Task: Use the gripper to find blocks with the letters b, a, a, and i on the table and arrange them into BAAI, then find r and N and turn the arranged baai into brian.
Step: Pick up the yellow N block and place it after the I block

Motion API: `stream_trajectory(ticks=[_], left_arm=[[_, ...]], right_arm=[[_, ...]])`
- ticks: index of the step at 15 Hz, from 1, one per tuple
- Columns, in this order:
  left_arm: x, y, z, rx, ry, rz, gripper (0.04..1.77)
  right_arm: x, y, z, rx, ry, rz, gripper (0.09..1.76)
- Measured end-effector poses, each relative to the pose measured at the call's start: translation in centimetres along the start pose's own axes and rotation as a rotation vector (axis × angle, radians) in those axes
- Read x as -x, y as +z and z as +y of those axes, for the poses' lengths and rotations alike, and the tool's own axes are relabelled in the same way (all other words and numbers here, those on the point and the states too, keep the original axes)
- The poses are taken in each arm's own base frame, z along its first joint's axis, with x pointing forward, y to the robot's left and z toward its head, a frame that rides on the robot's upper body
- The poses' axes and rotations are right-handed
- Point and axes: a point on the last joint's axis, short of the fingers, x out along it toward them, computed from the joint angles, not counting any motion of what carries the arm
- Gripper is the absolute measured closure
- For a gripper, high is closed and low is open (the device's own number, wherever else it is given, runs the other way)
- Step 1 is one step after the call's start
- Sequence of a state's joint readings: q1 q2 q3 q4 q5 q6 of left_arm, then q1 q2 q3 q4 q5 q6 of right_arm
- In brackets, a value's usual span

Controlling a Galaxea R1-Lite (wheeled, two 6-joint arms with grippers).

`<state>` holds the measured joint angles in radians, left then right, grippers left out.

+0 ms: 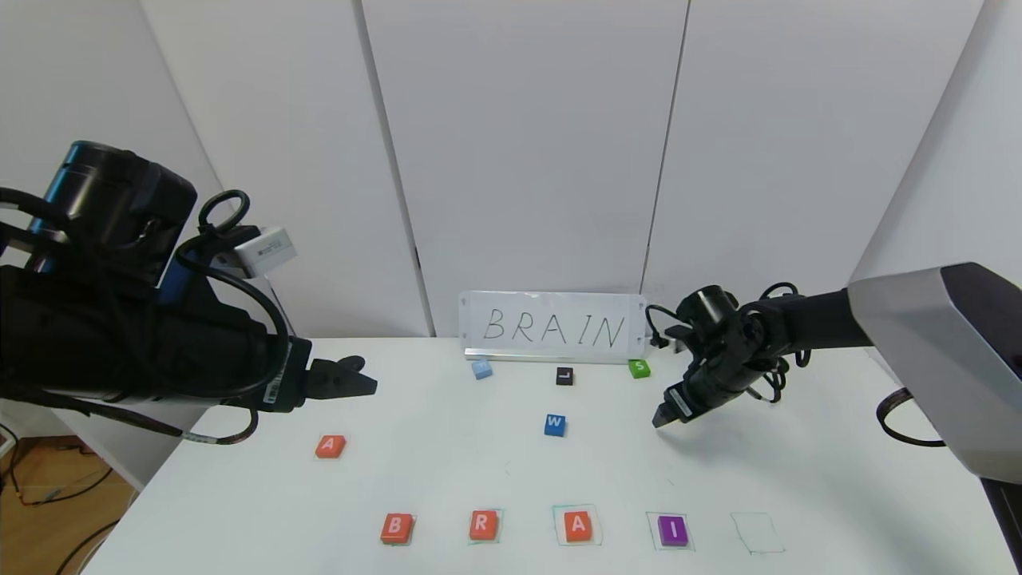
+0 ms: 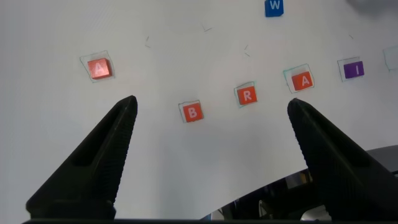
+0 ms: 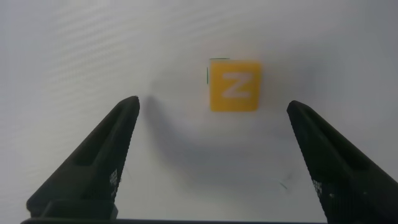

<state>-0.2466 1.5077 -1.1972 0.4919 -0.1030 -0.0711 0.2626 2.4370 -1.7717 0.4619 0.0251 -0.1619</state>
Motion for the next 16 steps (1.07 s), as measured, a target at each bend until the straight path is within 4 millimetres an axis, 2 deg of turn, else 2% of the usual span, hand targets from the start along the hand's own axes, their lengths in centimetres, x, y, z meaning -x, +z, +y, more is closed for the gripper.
stream_trajectory(ticks=[7,16], left_arm=[[0.1,0.1,0.1,0.004,0.006,-0.005,0.09],[0.1,0.3,0.4,-0.003,0.015,-0.014,0.09]], right_arm=[[-0.7,1.0,-0.3,-0.008,0.003,-0.036,0.14],[-1.1,0.7,-0.5,-0.013,0.041,-0.024,0.14]])
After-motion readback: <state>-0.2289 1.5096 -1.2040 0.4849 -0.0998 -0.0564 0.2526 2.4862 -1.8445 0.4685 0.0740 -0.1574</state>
